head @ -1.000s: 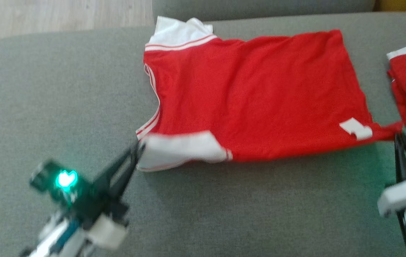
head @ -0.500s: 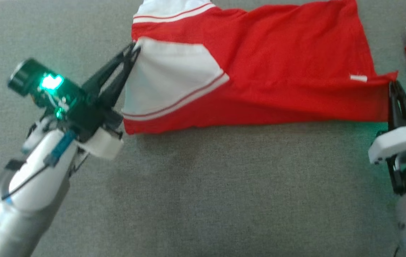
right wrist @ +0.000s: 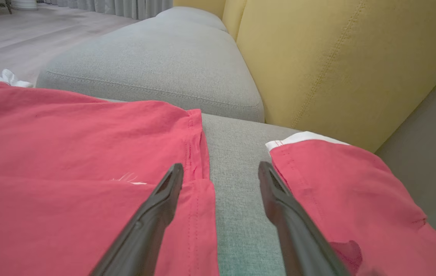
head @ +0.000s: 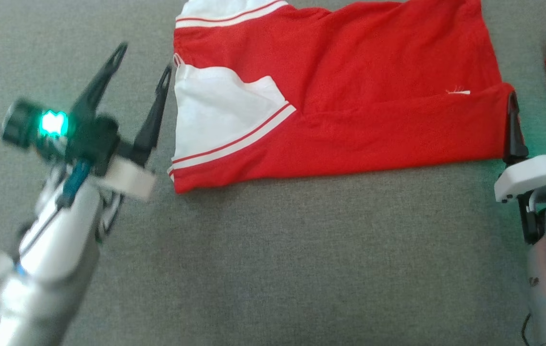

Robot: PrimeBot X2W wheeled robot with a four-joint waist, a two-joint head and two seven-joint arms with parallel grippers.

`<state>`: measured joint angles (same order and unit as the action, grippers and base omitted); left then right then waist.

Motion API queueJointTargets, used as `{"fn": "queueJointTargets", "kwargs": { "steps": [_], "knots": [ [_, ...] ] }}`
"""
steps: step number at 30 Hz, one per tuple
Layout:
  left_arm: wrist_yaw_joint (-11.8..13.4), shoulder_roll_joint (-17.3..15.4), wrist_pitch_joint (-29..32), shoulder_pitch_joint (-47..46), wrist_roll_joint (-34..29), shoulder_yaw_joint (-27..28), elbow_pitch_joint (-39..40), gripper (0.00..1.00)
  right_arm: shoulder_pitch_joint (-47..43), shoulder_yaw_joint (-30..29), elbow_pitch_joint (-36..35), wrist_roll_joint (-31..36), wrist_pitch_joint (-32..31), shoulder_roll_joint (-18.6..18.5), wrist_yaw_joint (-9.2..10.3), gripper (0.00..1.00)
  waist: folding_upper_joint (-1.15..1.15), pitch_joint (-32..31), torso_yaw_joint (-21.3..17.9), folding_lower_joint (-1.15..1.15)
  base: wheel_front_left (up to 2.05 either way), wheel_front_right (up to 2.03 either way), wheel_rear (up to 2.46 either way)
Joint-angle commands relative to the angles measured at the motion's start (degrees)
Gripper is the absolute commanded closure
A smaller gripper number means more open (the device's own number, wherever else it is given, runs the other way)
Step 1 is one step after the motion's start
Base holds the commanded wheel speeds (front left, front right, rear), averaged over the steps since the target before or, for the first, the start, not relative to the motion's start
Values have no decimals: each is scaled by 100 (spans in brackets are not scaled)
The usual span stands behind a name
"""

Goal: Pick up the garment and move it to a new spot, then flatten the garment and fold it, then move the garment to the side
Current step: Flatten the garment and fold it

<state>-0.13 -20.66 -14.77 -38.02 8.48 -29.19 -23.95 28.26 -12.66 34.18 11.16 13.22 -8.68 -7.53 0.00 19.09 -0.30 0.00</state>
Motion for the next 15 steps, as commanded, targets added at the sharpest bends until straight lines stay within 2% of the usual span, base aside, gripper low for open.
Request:
{"fn": "queueJointTargets", "kwargs": {
  "steps": [1,5,15],
  "knots": [
    [120,-129,-22,247,109,292,154,0,17,26,-126,41,94,48,4,0,0,-75,-8,0,0,0,0],
    [331,96,-18,1028,497,440,174,0,-167,-168,-96,84,156,124,4,0,0,-189,26,0,0,0,0],
    [409,407,397,1781,939,333,369,0,-350,-251,-187,121,176,213,4,0,0,-279,31,0,0,0,0]
  ]
}}
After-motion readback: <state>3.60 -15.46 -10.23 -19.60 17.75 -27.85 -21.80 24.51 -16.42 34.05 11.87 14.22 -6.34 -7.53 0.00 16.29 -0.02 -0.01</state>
